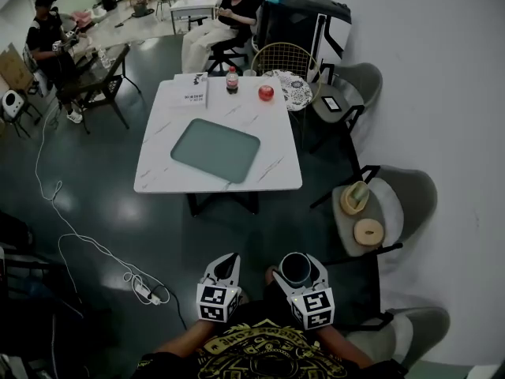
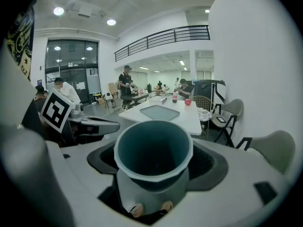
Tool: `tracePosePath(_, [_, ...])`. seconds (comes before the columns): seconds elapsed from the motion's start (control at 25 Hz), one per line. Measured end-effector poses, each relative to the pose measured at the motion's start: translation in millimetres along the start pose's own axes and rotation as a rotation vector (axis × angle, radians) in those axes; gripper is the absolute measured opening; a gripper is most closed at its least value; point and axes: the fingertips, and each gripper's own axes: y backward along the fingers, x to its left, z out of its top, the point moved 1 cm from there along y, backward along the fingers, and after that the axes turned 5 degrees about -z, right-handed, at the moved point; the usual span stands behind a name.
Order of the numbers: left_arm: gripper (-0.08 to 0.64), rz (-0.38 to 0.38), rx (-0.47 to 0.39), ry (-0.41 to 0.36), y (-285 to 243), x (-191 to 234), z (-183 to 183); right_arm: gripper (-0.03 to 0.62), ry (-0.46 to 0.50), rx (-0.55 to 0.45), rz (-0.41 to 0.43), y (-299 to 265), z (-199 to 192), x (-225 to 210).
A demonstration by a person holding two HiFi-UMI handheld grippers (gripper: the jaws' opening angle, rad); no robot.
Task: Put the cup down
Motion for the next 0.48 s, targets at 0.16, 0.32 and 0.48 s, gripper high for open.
tracePosePath(0.16, [0.009,0.039,0.001,0.011,-7.5,8.9,6.8,0.388,0.012,0.001,0.028,-16.5,16.1,-8.1])
tracePosePath(0.32, [0.010,0.072,0.004,0.018,-21.1,15.2,14.9,0.388,0.017,-0.016,0.048,-32.5,35.7,-20.9])
tracePosePath(0.48, [0.010,0.094,0.004,0.014,-37.3,15.6,23.2,0.388,0.019,-0.027,0.069,-46.9,43.5,-37.5])
